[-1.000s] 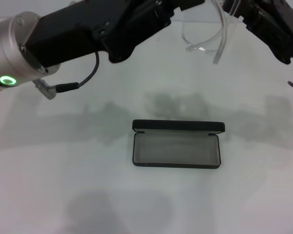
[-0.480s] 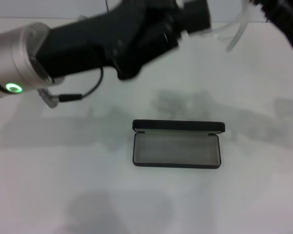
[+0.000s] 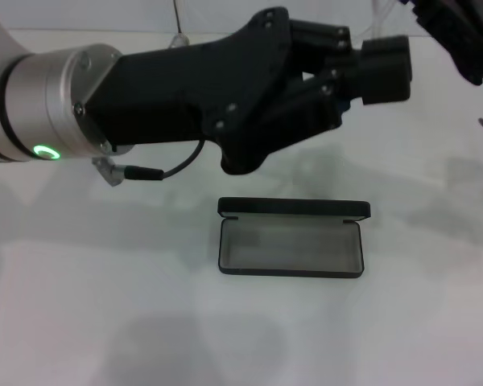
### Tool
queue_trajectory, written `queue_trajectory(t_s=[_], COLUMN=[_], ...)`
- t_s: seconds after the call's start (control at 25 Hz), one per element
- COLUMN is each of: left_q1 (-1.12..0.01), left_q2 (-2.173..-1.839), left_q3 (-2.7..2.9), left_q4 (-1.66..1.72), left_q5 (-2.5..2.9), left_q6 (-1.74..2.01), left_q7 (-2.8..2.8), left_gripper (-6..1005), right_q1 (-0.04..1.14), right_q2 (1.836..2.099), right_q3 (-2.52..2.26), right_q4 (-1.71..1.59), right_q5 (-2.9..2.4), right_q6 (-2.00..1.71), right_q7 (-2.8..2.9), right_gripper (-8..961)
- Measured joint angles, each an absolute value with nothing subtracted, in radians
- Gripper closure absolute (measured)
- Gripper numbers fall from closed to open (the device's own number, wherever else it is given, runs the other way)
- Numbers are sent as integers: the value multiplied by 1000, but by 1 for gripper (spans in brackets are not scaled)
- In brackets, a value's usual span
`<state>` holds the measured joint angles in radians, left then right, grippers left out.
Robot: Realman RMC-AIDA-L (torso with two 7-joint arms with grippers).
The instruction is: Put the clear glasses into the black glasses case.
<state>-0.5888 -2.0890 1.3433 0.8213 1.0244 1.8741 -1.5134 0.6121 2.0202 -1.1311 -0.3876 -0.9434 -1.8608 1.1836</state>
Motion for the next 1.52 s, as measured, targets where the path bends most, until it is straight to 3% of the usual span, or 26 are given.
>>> queue_trajectory(t_s=[0.96,1.52], left_q1=[-576,-559], left_q2=[-2089,-2078], left_q3=[1286,1282], left_q4=[812,817], left_q5=[1008,1012], left_q6=[1695,1719], left_q7=[-1482,-1482], left_gripper=[909,909], right_q1=[664,637], right_q2=[2020,2013], right_q3=[-1212,-1114], right_q4=[-397,-392], right_q5=[-997,-995], right_q6=[-1825,-1824], right_q7=[1158,1132], right_gripper=[893,895])
